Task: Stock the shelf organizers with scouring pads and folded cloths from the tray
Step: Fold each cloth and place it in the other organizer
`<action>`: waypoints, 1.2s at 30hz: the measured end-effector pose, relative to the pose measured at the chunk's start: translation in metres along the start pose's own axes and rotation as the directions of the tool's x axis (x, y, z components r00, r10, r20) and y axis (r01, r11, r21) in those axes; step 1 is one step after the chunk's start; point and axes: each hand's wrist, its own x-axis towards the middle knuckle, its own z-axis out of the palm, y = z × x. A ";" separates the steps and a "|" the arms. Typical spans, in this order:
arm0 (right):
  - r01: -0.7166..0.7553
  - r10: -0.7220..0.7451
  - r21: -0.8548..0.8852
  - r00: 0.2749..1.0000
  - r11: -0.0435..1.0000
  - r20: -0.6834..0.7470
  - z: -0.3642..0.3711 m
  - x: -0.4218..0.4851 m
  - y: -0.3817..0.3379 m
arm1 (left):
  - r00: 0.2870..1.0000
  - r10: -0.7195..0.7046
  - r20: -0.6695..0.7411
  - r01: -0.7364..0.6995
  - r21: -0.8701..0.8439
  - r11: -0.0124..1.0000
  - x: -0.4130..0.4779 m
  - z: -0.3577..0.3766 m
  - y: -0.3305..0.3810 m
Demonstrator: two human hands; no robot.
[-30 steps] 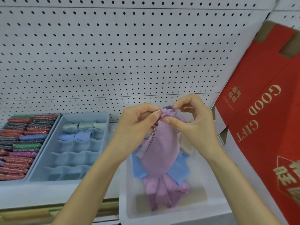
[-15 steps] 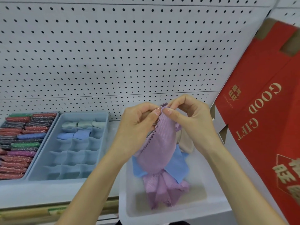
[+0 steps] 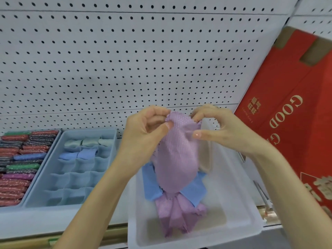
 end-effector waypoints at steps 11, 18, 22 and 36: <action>-0.123 0.125 -0.023 0.960 0.992 0.252 -0.015 0.025 0.021 | 0.998 0.065 -0.010 -0.064 0.123 0.990 0.011 -0.015 0.003; 0.042 0.001 0.243 0.984 0.969 -0.176 -0.020 0.025 0.008 | 0.968 0.132 -0.212 -0.091 0.195 0.977 0.017 -0.021 -0.010; 0.165 -0.057 0.239 0.913 0.957 -0.405 -0.019 0.029 -0.008 | 0.958 0.154 -0.242 -0.134 0.098 0.986 0.018 -0.013 -0.002; 0.267 -0.350 -0.226 0.732 0.937 -0.585 -0.037 0.016 -0.052 | 0.930 0.226 -0.290 -0.269 -0.115 0.956 0.031 0.008 0.017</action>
